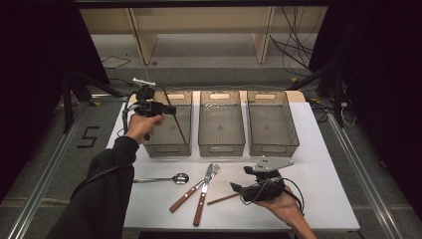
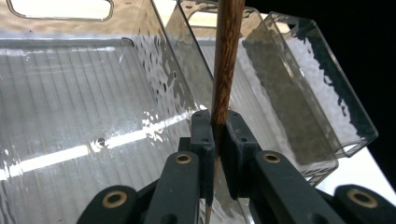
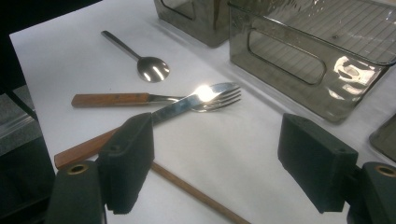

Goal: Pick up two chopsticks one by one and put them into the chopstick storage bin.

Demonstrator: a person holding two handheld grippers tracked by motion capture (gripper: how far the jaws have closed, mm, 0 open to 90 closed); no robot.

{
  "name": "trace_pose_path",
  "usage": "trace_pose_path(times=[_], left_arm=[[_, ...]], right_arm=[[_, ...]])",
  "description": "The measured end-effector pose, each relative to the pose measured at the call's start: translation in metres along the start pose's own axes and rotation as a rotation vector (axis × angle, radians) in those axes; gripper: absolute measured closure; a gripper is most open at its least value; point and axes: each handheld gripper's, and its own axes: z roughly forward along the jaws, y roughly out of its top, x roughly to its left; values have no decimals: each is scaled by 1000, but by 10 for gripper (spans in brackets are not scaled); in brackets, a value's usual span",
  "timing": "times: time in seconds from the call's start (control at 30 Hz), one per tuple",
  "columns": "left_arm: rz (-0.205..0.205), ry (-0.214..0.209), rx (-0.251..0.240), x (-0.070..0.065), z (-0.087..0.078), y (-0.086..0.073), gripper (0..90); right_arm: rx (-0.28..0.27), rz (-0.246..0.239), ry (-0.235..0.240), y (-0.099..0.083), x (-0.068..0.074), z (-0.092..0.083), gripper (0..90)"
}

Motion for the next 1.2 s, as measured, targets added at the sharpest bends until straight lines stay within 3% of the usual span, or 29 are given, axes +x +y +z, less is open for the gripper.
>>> trace_pose_path(times=[0.27,0.37,0.5,0.67,0.97,1.17,1.2], left_arm=[[-7,51,15,1,7,-1,763],[-32,69,3,3,7,-1,607],[-33,108,19,3,5,0,301],[-13,82,-15,-2,-2,-2,219],[104,1,-89,-22,-34,-25,171],[209,-61,-133,-37,-51,-60,165],[223,-69,-142,-38,-53,-66,165]], right_arm=[[-1,3,3,0,0,1,277],[1,1,2,0,-1,0,277],[-2,2,1,-1,-1,0,277],[-3,0,-1,0,-1,-1,277],[24,-30,-19,5,-9,-6,274],[153,-101,-2,10,-20,-5,272],[220,-133,16,11,-23,-1,272]])
